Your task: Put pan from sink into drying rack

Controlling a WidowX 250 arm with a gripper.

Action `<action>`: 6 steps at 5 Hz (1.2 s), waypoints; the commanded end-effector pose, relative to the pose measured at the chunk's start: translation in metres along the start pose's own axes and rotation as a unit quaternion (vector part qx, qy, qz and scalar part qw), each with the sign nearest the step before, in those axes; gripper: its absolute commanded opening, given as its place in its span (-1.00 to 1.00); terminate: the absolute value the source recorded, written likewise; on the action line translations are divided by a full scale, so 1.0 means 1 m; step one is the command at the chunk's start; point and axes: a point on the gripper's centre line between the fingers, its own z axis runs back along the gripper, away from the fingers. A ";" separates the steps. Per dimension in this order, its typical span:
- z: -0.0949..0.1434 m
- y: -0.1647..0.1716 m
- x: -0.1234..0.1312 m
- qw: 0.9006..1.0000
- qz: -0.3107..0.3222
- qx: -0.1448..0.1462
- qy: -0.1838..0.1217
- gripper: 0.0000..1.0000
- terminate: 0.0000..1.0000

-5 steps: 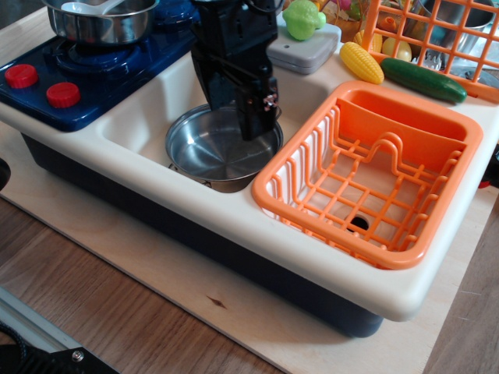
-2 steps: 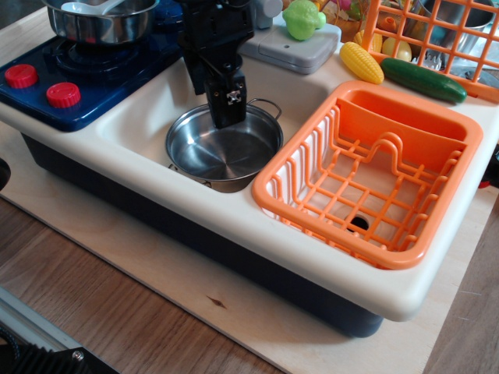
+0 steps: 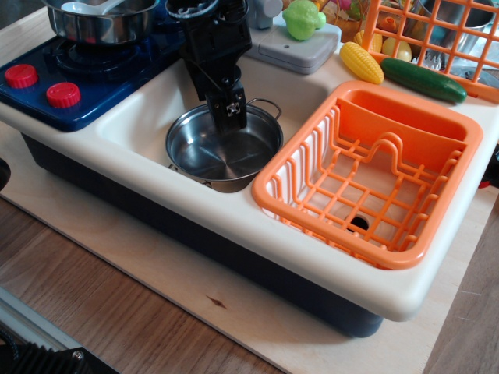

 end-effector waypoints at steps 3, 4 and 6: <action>0.007 -0.027 0.005 0.998 0.045 0.032 -0.017 -1.00 -1.00; 0.032 -0.028 0.010 0.998 0.044 0.043 0.019 -1.00 -1.00; 0.082 -0.031 0.012 0.994 0.055 0.065 0.068 -1.00 -1.00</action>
